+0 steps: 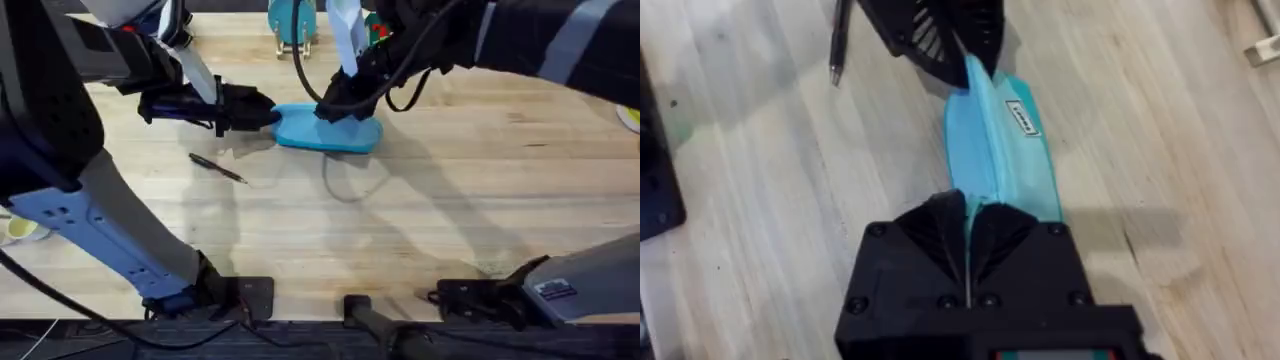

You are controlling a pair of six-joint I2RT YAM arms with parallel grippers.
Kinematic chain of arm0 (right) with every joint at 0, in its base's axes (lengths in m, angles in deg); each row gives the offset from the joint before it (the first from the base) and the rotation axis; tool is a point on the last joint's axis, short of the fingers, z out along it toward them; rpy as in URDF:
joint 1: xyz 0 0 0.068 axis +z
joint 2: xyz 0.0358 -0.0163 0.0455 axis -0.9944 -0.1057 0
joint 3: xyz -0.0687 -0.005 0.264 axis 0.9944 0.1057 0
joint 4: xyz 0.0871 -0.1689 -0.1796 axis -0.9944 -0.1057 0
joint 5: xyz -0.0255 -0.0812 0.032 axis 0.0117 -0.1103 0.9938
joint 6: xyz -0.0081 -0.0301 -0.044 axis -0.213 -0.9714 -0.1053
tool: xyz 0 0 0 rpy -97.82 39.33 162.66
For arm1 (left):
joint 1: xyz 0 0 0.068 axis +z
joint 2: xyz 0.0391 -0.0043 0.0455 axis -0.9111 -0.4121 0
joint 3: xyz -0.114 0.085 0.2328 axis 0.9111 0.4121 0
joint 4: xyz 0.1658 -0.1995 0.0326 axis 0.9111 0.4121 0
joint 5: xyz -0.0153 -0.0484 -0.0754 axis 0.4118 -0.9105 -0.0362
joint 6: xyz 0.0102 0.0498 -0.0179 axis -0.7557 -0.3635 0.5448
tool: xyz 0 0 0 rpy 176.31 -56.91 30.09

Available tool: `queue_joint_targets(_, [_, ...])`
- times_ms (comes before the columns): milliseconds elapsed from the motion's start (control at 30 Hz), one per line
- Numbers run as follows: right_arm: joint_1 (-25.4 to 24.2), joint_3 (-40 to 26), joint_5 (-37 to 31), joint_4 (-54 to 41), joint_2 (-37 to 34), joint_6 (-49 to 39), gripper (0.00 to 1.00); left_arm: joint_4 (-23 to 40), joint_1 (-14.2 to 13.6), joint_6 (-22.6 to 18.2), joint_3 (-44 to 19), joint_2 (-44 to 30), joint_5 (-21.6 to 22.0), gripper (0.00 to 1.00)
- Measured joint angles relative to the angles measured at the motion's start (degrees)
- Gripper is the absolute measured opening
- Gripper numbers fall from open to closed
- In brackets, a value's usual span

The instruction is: Unzip the bag, pick up the pens from the table one at a time and place them inside, then zip the bag closed.

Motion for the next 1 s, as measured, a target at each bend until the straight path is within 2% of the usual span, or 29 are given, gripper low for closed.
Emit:
queue_joint_targets(467, [0.67,0.00,-1.64,0.01,-0.22,7.45,0.031,-0.05,-0.15,0.00,-0.02,0.00,-0.04,0.041])
queue_joint_targets(733, [1.22,0.00,-6.24,1.39,-0.68,17.92,0.030,-0.20,-0.31,0.00,-0.04,-0.01,-0.26,0.041])
queue_joint_targets(1000, [1.99,0.00,-7.86,2.00,-0.68,28.34,0.031,-0.33,-0.33,0.00,-0.04,0.00,-0.27,0.041])
